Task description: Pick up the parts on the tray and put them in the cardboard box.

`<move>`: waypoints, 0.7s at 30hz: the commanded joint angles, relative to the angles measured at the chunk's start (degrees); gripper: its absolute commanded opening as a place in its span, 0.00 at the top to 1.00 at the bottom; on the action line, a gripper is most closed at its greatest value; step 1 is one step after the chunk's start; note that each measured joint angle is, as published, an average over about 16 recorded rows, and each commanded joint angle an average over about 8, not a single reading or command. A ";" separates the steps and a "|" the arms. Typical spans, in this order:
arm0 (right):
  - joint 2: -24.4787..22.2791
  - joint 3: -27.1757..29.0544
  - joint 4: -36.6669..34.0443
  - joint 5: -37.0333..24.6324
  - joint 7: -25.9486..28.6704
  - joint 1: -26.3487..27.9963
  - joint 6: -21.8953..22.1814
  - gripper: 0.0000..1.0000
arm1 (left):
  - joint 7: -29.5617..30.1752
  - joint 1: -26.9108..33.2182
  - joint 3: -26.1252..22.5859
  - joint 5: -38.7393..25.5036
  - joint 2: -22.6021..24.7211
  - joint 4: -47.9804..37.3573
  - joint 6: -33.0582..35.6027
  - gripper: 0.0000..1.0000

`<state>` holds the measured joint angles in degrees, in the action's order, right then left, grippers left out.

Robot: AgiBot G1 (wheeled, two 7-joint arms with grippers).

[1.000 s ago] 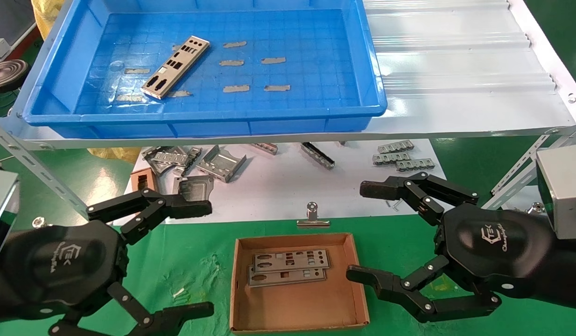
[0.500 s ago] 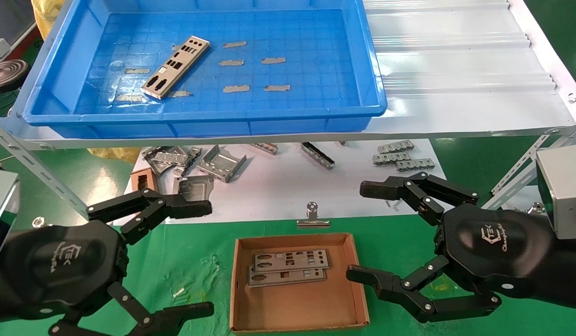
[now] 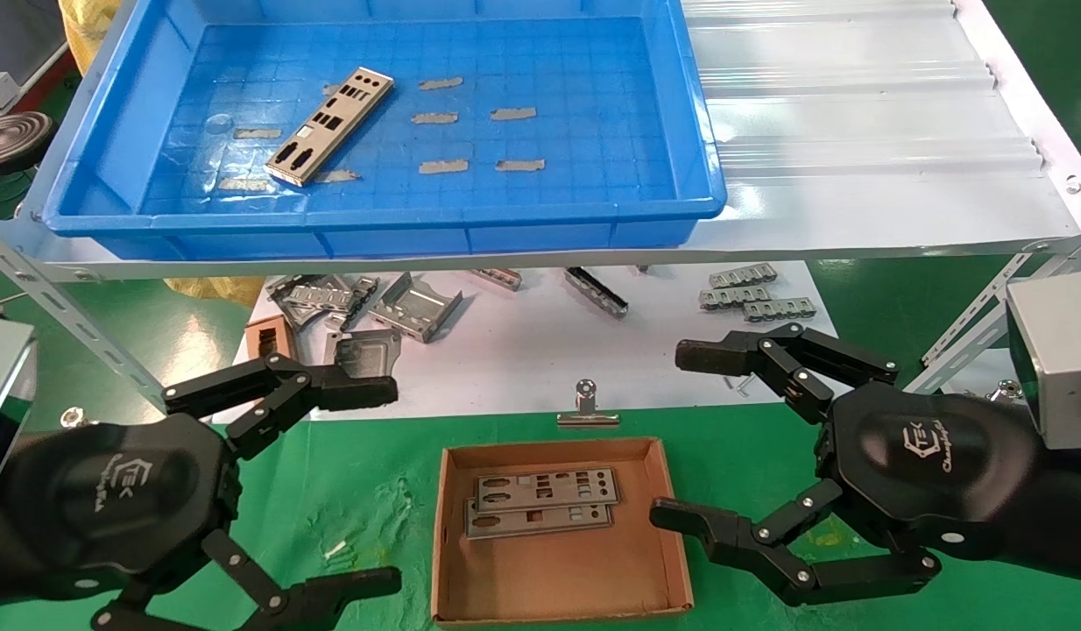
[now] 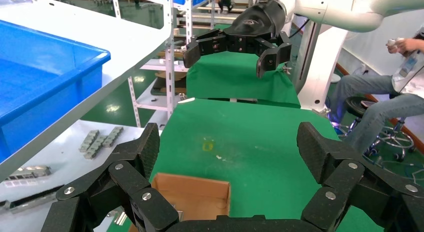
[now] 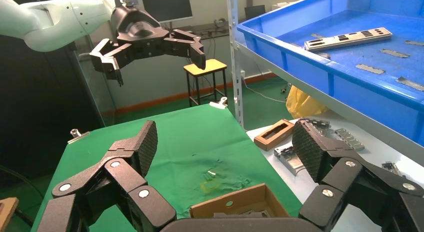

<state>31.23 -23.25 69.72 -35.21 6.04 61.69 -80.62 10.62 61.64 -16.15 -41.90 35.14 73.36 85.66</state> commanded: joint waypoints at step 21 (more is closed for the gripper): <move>0.00 0.00 0.00 0.00 0.00 0.00 0.00 0.00 | 0.00 0.00 0.00 0.00 0.00 0.00 0.00 0.00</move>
<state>31.23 -23.25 69.72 -35.21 6.04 61.68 -80.62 10.62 61.64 -16.15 -41.90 35.14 73.36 85.66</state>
